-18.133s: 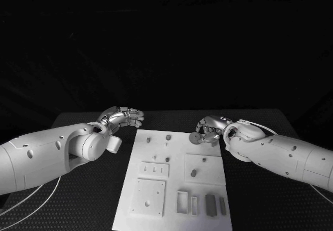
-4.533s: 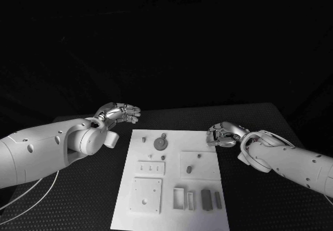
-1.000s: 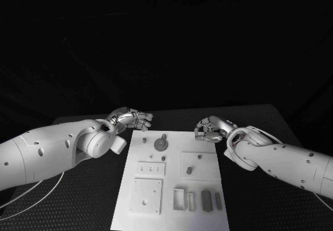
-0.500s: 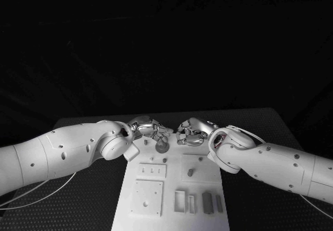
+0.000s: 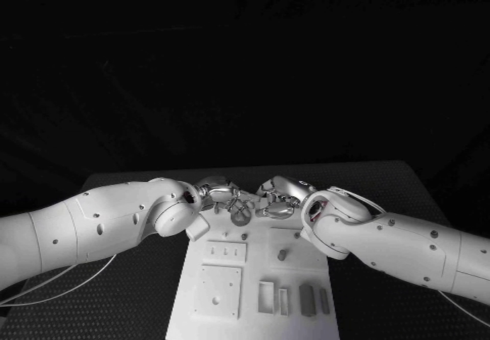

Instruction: Assemble the parts on the task board

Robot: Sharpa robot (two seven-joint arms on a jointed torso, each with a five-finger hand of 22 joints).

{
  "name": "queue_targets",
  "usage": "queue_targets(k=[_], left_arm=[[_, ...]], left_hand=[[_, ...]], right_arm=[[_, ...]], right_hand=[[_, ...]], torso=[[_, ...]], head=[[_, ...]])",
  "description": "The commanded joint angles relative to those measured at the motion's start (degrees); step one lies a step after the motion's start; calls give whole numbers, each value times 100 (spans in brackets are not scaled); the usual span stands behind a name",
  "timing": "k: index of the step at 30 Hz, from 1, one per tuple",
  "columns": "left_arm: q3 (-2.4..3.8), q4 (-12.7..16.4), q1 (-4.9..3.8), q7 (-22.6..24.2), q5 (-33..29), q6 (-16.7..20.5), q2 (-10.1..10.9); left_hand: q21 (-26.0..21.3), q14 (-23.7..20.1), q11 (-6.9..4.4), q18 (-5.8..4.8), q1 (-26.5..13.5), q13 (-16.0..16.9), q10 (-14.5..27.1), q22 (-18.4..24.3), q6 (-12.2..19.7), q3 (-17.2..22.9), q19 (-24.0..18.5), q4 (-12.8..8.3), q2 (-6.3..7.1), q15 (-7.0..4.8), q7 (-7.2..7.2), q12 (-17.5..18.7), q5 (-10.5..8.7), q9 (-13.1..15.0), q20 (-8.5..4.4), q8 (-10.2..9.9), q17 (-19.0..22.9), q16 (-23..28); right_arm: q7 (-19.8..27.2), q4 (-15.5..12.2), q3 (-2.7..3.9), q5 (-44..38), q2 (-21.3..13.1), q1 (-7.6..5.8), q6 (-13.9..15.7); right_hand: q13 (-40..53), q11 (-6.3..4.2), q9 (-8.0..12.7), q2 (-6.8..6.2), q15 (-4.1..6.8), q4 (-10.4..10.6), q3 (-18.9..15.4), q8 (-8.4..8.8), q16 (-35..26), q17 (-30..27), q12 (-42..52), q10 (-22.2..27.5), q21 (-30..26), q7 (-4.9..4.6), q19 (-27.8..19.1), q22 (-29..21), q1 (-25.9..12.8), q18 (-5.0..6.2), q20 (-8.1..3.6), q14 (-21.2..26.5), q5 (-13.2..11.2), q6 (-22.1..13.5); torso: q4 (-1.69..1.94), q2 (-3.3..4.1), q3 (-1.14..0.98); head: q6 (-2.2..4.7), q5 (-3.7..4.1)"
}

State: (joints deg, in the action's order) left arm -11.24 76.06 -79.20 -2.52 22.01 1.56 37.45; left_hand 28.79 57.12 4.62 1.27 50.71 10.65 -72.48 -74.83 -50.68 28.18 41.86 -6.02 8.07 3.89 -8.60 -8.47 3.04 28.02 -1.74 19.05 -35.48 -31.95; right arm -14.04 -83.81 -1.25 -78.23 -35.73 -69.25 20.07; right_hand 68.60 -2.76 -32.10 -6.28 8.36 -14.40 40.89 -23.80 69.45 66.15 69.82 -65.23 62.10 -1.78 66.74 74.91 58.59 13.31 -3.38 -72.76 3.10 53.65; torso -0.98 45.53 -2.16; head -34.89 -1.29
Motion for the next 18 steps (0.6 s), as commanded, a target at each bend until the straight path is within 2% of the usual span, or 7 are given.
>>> queue_targets(k=[1,10,18], left_arm=[[3,24,-4,-198,-1,-110,-27],[3,26,-3,-354,134,-219,-34],[3,-11,-3,-455,135,-232,-49]], left_hand=[[-28,-56,-28,70,-172,15,-35,-2,-43,-30,-36,140,-20,3,10,5,-23,-10,-4,-21,-8,3],[-20,-16,-76,93,-232,61,-148,-3,-168,-27,-17,225,-57,-21,63,-34,-23,3,-20,22,-28,-30],[-14,-4,-93,97,-214,79,-184,-5,-205,-27,-5,218,-79,-30,81,-46,-23,7,-29,32,-37,-46]], right_arm=[[-19,-40,3,-132,27,-1,-62],[-6,-62,3,-152,39,-2,-53],[6,-66,3,-147,58,-2,-82]], right_hand=[[-5,0,-141,3,16,-14,37,-78,-9,-8,-22,36,22,-160,57,-2,-1,169,2,-15,-31,753],[-4,0,-144,-1,17,-18,46,-80,-11,-10,-24,30,23,-159,61,-3,0,169,4,-19,-31,753],[-4,0,-147,-6,17,-20,53,-81,-13,-12,-26,26,23,-159,64,-4,-2,169,5,-23,-31,754]], torso=[[-6,7,-5],[-7,6,-8],[-3,4,-2]], head=[[-6,-2],[-25,0],[-45,10]])
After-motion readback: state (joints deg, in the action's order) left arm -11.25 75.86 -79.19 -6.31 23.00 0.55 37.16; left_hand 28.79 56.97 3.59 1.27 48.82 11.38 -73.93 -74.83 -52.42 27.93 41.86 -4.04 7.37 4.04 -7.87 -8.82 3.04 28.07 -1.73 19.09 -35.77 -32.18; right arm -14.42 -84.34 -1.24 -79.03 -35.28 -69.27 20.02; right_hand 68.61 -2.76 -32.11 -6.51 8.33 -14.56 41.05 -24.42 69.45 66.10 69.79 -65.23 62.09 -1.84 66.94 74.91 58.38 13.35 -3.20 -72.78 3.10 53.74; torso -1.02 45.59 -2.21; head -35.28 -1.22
